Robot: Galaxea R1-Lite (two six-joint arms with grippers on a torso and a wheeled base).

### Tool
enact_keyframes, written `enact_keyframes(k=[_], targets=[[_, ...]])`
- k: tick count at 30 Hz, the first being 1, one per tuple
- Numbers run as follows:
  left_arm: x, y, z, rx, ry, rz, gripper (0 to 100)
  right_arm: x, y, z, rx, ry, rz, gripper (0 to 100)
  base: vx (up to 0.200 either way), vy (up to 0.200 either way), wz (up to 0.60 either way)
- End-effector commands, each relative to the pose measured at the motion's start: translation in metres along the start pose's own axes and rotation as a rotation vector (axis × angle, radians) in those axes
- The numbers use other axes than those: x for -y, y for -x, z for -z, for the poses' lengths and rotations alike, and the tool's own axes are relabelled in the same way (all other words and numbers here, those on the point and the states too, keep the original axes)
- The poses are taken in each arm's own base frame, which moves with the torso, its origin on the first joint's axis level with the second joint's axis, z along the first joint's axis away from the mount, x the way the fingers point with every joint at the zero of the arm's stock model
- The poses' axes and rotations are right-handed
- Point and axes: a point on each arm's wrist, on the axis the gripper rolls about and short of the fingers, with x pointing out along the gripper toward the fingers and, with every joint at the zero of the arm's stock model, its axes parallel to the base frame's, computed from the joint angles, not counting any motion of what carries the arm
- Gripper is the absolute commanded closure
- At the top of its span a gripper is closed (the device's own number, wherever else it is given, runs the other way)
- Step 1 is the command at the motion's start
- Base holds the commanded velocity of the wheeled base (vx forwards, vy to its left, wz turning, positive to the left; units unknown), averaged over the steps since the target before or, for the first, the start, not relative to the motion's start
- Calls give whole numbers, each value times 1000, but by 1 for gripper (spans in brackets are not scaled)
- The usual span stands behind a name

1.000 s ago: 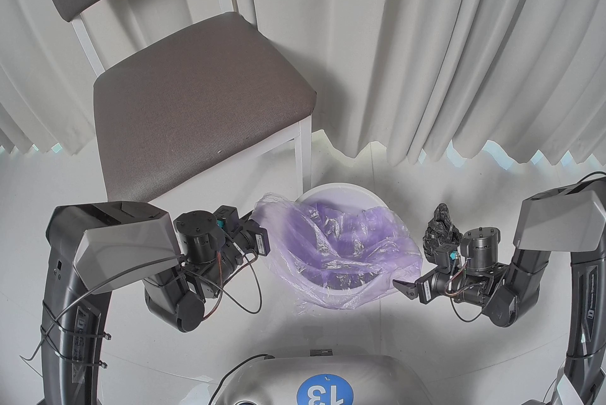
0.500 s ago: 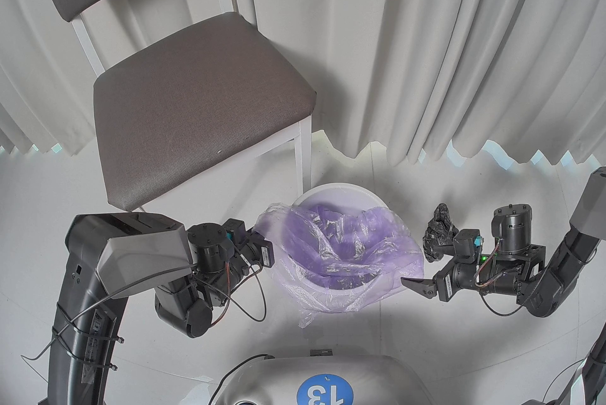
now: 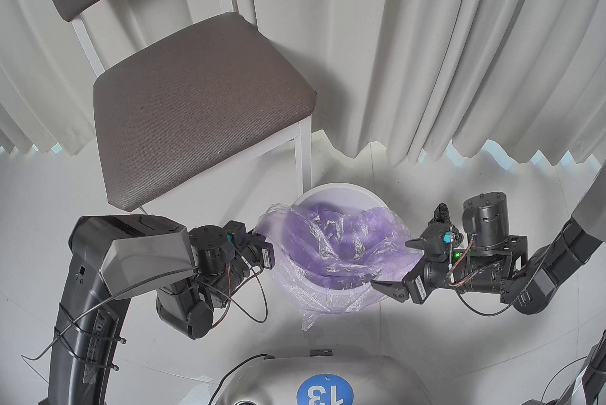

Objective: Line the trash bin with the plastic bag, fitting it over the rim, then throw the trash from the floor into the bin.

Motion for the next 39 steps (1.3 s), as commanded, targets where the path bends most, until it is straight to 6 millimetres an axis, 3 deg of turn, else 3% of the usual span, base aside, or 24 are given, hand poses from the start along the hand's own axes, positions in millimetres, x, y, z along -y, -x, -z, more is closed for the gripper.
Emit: enact_keyframes(k=[1,5,8,9,21,39], targets=[[0,1,-1,16,-2,1,100,-7,-5,-33,-43,321,-56,0,0,0,0],[0,3,0,10,-8,-1,100,-1,-20,-18,-93,510,-78,0,0,0,0],[-1,4,2,3,-13,-1,100,3,-22,-21,-89,529,-72,0,0,0,0],[-1,4,2,3,-13,0,0,3,-23,-24,-82,534,-68,0,0,0,0],[-8,3,6,-2,-4,2,0,-2,-54,-31,-139,566,-133,0,0,0,0],[-17,4,4,0,0,-3,0,2,-70,-27,-181,558,-153,0,0,0,0]])
